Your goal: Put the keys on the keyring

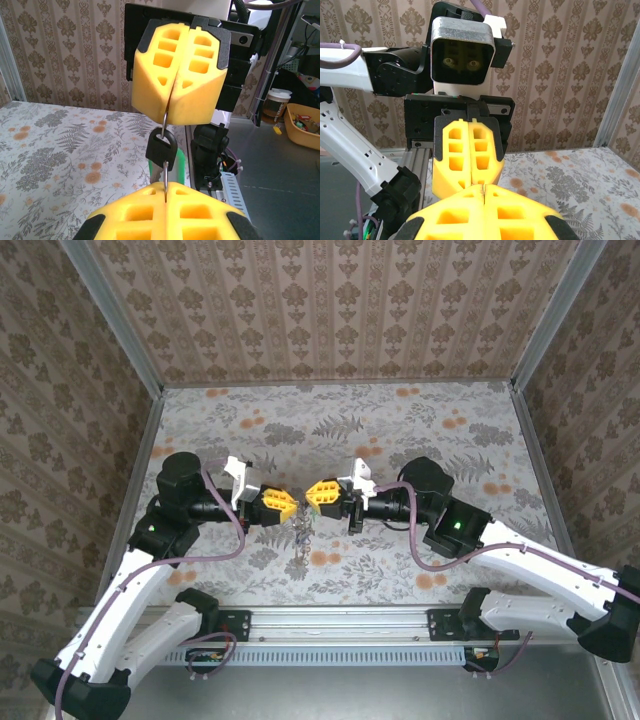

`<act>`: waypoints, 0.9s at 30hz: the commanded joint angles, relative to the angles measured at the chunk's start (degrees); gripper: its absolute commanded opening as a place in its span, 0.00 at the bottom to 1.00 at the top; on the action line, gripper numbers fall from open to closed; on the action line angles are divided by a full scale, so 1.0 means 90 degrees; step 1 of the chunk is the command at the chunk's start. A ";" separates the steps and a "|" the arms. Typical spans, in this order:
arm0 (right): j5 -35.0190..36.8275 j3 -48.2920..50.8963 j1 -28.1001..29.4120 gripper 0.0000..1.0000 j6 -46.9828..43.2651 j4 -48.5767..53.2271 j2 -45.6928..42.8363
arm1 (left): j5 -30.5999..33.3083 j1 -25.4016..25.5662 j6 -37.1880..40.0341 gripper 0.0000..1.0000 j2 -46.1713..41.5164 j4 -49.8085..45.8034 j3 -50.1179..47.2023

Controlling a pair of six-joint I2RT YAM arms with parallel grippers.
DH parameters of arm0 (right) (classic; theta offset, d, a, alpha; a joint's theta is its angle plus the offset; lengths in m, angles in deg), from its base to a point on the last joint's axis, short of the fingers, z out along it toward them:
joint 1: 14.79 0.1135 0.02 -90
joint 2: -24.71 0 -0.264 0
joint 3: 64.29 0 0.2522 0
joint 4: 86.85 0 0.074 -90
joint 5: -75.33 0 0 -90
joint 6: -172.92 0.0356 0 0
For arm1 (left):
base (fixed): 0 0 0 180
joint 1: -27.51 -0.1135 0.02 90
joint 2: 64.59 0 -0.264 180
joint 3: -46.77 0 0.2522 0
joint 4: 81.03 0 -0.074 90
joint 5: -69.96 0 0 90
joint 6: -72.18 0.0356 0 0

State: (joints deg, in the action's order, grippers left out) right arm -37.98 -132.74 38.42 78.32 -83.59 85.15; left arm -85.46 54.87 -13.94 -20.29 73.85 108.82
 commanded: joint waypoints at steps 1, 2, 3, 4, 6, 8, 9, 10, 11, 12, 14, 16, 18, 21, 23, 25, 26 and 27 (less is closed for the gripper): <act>-0.0248 -0.0115 0.0045 0.00 -0.0094 -0.0008 0.0118 | -0.0216 0.0037 0.0143 0.00 -0.0029 0.0003 0.0249; -0.0270 -0.0125 0.0048 0.00 -0.0104 0.0021 0.0134 | -0.0211 0.0042 0.0143 0.00 -0.0029 0.0010 0.0248; -0.0291 -0.0132 0.0048 0.00 -0.0104 0.0044 0.0139 | -0.0211 0.0039 0.0141 0.00 -0.0029 0.0003 0.0249; -0.0326 -0.0133 0.0048 0.00 -0.0113 0.0068 0.0139 | -0.0211 0.0047 0.0144 0.00 -0.0029 0.0003 0.0244; -0.0383 -0.0158 0.0045 0.00 -0.0114 0.0119 0.0159 | -0.0212 0.0040 0.0143 0.00 -0.0031 0.0002 0.0249; -0.0402 -0.0180 0.0051 0.00 -0.0122 0.0144 0.0169 | -0.0211 0.0045 0.0141 0.00 -0.0034 -0.0004 0.0249; -0.0409 -0.0174 0.0061 0.00 -0.0124 0.0138 0.0169 | -0.0206 0.0049 0.0145 0.00 -0.0029 -0.0002 0.0249; -0.0423 -0.0163 0.0063 0.00 -0.0124 0.0126 0.0149 | -0.0206 0.0037 0.0145 0.00 -0.0029 -0.0005 0.0249; -0.0418 -0.0163 0.0055 0.00 -0.0124 0.0115 0.0141 | -0.0201 0.0042 0.0145 0.00 -0.0033 -0.0004 0.0249; -0.0428 -0.0148 0.0055 0.00 -0.0124 0.0112 0.0120 | -0.0201 0.0044 0.0145 0.00 -0.0030 -0.0008 0.0248; -0.0418 -0.0142 0.0055 0.00 -0.0131 0.0132 0.0081 | -0.0201 0.0041 0.0145 0.00 -0.0039 -0.0018 0.0247; -0.0372 -0.0134 0.0057 0.00 -0.0153 0.0191 0.0014 | -0.0201 0.0046 0.0145 0.00 -0.0041 -0.0018 0.0240; -0.0325 -0.0115 0.0058 0.00 -0.0177 0.0227 -0.0050 | -0.0208 0.0049 0.0145 0.00 -0.0039 -0.0017 0.0247; -0.0320 -0.0095 0.0063 0.00 -0.0182 0.0237 -0.0066 | -0.0201 0.0039 0.0146 0.00 -0.0029 -0.0016 0.0249; -0.0296 -0.0081 0.0055 0.00 -0.0168 0.0203 -0.0058 | -0.0206 0.0039 0.0145 0.00 -0.0037 -0.0018 0.0249; -0.0265 -0.0059 0.0055 0.00 -0.0153 0.0160 -0.0071 | -0.0201 0.0051 0.0144 0.00 -0.0029 -0.0009 0.0248; -0.0252 -0.0055 0.0055 0.00 -0.0143 0.0142 -0.0071 | -0.0201 0.0052 0.0145 0.00 -0.0029 -0.0008 0.0249; -0.0274 -0.0055 0.0055 0.00 -0.0148 0.0139 -0.0066 | -0.0203 0.0042 0.0145 0.00 -0.0029 -0.0008 0.0242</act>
State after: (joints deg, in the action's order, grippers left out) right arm -40.14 -132.74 38.53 77.47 -81.84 85.79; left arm -85.90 54.93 -13.94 -20.29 73.85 108.82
